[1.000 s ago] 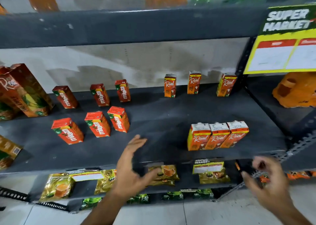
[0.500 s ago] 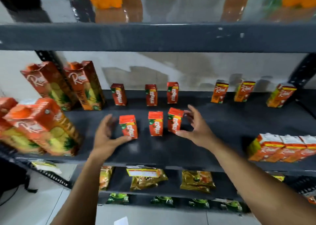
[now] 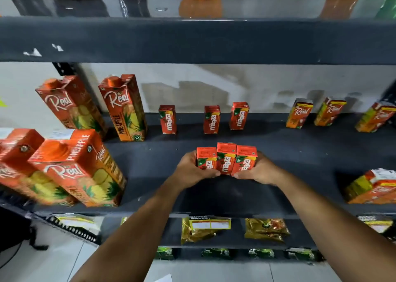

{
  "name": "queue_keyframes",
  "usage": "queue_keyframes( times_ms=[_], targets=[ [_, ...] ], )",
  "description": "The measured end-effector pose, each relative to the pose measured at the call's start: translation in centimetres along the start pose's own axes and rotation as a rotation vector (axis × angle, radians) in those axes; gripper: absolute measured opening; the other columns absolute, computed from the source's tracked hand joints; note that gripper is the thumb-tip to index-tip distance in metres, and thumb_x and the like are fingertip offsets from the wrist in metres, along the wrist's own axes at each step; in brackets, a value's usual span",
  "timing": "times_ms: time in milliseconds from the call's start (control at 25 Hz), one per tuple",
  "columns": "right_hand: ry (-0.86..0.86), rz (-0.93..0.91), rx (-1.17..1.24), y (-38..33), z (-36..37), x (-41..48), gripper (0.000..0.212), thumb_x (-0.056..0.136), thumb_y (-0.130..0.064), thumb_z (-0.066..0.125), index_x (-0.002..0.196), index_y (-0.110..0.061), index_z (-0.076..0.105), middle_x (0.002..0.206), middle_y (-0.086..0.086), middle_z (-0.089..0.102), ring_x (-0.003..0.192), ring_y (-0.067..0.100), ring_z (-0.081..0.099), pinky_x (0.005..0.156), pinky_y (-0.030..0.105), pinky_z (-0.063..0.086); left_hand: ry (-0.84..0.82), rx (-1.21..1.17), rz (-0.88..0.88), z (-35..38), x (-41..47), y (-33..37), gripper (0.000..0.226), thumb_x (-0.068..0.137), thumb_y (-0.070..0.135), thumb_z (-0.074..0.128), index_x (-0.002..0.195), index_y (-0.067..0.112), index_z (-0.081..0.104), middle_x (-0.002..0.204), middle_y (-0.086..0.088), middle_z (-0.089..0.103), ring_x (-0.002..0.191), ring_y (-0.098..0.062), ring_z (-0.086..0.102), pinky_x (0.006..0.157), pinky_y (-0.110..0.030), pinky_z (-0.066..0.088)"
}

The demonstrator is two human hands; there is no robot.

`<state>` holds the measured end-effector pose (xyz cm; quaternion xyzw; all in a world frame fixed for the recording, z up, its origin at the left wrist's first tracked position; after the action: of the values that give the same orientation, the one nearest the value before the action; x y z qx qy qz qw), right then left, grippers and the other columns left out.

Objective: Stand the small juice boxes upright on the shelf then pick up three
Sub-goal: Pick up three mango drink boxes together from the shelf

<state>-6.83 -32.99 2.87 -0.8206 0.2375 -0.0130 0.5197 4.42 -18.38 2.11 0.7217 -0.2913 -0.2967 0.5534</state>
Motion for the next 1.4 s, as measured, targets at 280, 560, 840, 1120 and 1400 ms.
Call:
queue_keyframes(
  times_ms=[280, 560, 840, 1120, 1400],
  targets=[
    [0.065, -0.006, 0.058, 1.2, 2.9, -3.1, 0.054, 0.055, -0.001, 0.089, 0.091, -0.034, 0.065, 0.088, -0.009, 0.074, 0.086, 0.009, 0.071, 0.082, 0.03, 0.056, -0.119, -0.016, 0.001, 0.0, -2.8, -1.5, 0.045, 0.064, 0.007, 0.087, 0.104, 0.009, 0.068, 0.102, -0.004, 0.074, 0.096, -0.018, 0.07, 0.086, -0.037, 0.056],
    [0.019, 0.037, -0.077, 1.6, 5.5, -5.1, 0.044, 0.056, -0.01, 0.09, 0.081, -0.035, 0.064, 0.071, -0.027, 0.07, 0.073, -0.005, 0.067, 0.073, 0.022, 0.054, -0.089, 0.06, -0.059, -0.7, -6.8, -2.7, 0.041, 0.061, 0.012, 0.09, 0.096, 0.02, 0.07, 0.093, 0.004, 0.076, 0.088, -0.009, 0.071, 0.081, -0.031, 0.056],
    [0.051, 0.031, -0.046, 0.6, 5.3, -5.6, 0.048, 0.056, -0.007, 0.09, 0.084, -0.035, 0.063, 0.084, -0.012, 0.07, 0.082, 0.003, 0.068, 0.084, 0.035, 0.056, -0.099, 0.133, -0.054, -1.1, -6.9, -1.9, 0.042, 0.06, 0.011, 0.091, 0.097, 0.016, 0.071, 0.091, 0.004, 0.075, 0.086, -0.008, 0.071, 0.08, -0.026, 0.056],
    [0.072, 0.072, -0.037, 0.9, 5.2, -5.3, 0.051, 0.055, -0.01, 0.091, 0.088, -0.034, 0.061, 0.091, -0.009, 0.07, 0.089, 0.01, 0.067, 0.089, 0.04, 0.055, -0.046, 0.18, -0.104, -1.4, -7.2, -2.3, 0.062, 0.053, 0.012, 0.094, 0.104, 0.023, 0.062, 0.095, 0.007, 0.072, 0.087, -0.007, 0.068, 0.079, -0.027, 0.055],
    [0.07, 0.097, -0.094, 1.8, 5.4, -5.2, 0.057, 0.053, -0.019, 0.093, 0.1, -0.028, 0.062, 0.095, -0.008, 0.069, 0.089, 0.01, 0.067, 0.085, 0.041, 0.057, -0.011, 0.169, -0.099, -1.2, -7.5, -2.2, 0.062, 0.056, 0.008, 0.092, 0.093, 0.037, 0.051, 0.093, 0.013, 0.065, 0.084, -0.001, 0.063, 0.064, -0.013, 0.046]
  ],
)
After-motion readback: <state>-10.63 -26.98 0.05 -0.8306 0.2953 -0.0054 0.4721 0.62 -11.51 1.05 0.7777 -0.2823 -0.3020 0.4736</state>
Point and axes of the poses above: each hand's wrist, its own x-axis towards the middle knuckle, its own z-axis out of the palm, y = z × x, the point moved 10 cm from there along x, towards the middle knuckle
